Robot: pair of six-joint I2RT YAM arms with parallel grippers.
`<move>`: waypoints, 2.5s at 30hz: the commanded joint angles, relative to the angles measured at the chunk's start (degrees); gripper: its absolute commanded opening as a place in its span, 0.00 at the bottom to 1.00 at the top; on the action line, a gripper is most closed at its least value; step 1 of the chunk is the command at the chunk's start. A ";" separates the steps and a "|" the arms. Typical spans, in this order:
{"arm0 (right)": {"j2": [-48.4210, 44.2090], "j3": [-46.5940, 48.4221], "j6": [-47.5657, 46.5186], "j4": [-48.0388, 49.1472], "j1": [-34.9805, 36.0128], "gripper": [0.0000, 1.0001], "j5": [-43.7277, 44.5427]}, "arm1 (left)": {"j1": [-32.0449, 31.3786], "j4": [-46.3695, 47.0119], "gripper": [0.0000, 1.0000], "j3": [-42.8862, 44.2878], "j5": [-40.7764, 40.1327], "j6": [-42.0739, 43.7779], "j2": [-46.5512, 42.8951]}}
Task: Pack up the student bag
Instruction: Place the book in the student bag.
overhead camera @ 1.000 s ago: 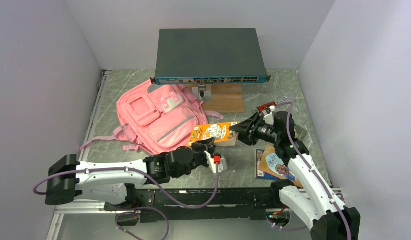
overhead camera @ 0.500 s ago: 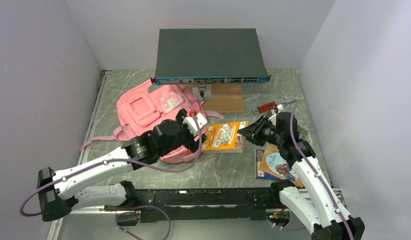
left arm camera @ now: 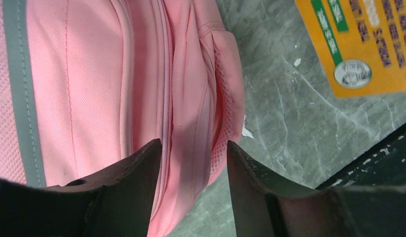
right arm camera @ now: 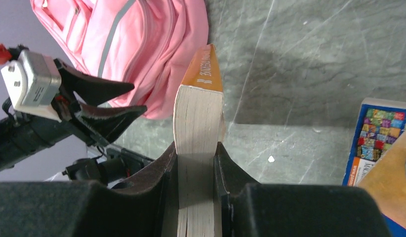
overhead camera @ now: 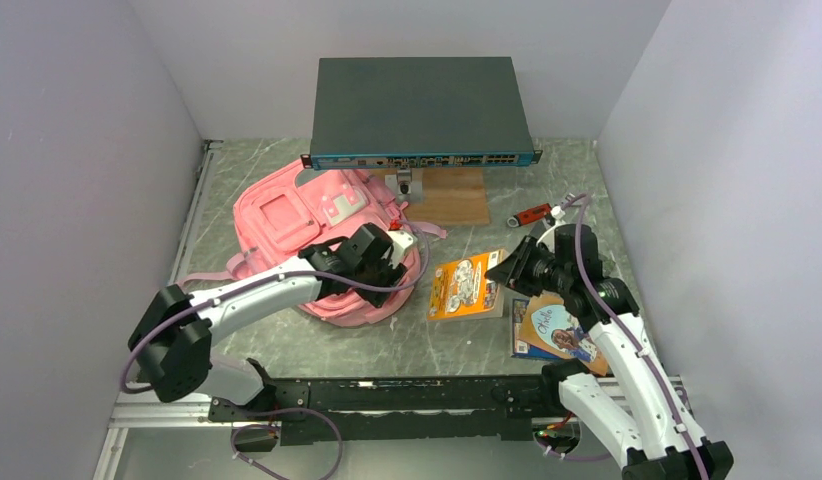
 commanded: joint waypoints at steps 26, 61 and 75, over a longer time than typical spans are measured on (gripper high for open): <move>6.08 -15.75 41.35 50.54 7.55 0.00 -24.46 | -0.17 2.84 0.00 9.63 -6.37 -4.64 -22.72; 38.12 -1.60 47.15 80.10 32.24 0.00 28.46 | -0.19 -1.93 0.00 22.72 11.93 -12.79 -20.53; 54.43 10.11 40.55 79.36 37.39 0.00 36.18 | -0.11 -6.25 0.00 26.41 16.92 -12.39 -18.14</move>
